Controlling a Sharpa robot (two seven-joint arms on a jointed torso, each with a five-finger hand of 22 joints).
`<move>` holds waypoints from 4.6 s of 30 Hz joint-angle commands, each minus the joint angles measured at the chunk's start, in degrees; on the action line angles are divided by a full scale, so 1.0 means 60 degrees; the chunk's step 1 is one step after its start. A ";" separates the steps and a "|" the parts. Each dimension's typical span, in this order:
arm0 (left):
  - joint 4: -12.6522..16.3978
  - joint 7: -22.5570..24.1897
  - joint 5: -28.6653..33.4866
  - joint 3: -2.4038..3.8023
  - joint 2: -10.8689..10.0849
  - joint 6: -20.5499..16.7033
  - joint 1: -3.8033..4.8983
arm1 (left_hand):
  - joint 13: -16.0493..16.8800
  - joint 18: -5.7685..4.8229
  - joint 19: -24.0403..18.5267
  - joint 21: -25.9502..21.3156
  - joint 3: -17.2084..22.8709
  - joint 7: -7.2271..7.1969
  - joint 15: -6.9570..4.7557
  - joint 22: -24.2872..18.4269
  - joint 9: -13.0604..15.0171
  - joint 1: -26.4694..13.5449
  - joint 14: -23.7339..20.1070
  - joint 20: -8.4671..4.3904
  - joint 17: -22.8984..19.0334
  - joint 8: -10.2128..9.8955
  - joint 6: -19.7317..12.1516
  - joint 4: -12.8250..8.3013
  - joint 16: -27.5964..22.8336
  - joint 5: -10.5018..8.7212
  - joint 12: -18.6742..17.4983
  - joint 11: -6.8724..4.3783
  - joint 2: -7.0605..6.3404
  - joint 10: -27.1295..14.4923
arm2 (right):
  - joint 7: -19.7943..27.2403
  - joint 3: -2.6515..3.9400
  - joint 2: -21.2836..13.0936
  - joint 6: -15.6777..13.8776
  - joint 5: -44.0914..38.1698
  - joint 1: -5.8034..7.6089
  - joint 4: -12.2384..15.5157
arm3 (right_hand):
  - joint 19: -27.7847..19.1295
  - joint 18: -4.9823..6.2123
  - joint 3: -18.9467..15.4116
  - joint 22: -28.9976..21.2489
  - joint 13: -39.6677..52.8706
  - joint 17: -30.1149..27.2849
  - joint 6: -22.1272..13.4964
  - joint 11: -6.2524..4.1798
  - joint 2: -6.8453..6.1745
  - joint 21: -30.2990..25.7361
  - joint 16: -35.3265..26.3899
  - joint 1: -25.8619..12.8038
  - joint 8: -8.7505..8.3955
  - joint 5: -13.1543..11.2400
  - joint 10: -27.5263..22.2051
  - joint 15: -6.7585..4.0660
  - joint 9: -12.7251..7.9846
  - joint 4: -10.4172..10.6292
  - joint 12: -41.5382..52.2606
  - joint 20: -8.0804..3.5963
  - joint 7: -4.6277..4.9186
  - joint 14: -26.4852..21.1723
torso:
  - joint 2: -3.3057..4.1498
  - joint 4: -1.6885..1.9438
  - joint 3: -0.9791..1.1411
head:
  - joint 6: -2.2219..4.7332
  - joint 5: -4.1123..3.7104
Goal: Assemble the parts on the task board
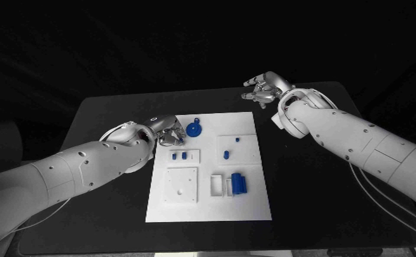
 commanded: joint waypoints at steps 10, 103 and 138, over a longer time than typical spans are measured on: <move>-0.0008 0.0073 0.0068 0.0000 0.0024 0.0207 -0.0034 | 0.0015 0.0166 0.0000 -0.0063 -0.0020 0.0036 0.0031 0.0202 0.0011 0.0063 0.0050 -0.0045 0.0024 -0.0023 0.0033 -0.0022 -0.0051 0.0021 0.0033 -0.0008 0.0062 0.0003 | 0.0093 0.0004 -0.0010 0.0081 0.0001 -0.0008 0.0020 | 0.0405 0.0142 0.0009 -0.0009 -0.0011 -0.0010 0.0068 0.0004 0.0033 0.0012 -0.0043 -0.0094 0.0010 0.0062 -0.0077 -0.0067 0.0016 0.0028 0.0040 -0.0073 0.0021 0.0031 | -0.0004 0.0003 -0.0001 | -0.0009 0.0012; -0.0435 0.0040 0.0275 -0.0094 0.0067 0.0059 -0.0152 | 0.0000 0.0499 0.0167 -0.0722 -0.0694 0.0111 0.0476 0.0211 -0.0013 0.0579 -0.0281 0.0418 -0.0369 -0.0029 -0.1295 0.0269 -0.0113 -0.0151 0.0046 0.0649 -0.0495 -0.2321 | 0.0500 0.0003 -0.0061 0.0658 0.0090 -0.0017 -0.0047 | 0.0089 0.0220 0.0182 -0.0743 -0.1294 -0.0302 0.0332 0.0062 -0.0017 -0.1371 -0.0420 -0.0062 -0.0001 -0.0155 0.0040 0.0037 0.0018 -0.0162 -0.1928 0.0031 0.0016 -0.0272 | -0.0003 -0.0006 -0.0006 | 0.0039 -0.0022; 0.1159 0.1077 0.8432 0.0210 -0.1883 -0.0722 0.1260 | -0.0006 -0.0254 -0.2440 -0.3145 0.0455 0.0377 0.1276 -0.3995 0.0005 -0.0766 -0.0745 0.1236 -0.2274 0.0006 -0.0949 0.0161 -0.9622 -0.0107 0.0053 0.0564 -0.0236 -0.0997 | -0.0420 -0.0393 -0.0606 0.3370 -0.6188 -0.0652 0.2070 | 0.0303 0.0572 0.1511 -0.0506 -0.5321 -0.0673 0.1616 0.0785 -0.0131 -0.1534 0.0127 -0.0164 0.0030 -0.1564 0.0152 0.0529 0.0052 -0.1040 -0.7452 0.0462 0.0005 -0.0360 | -0.0077 0.0030 -0.0090 | 0.0148 0.0315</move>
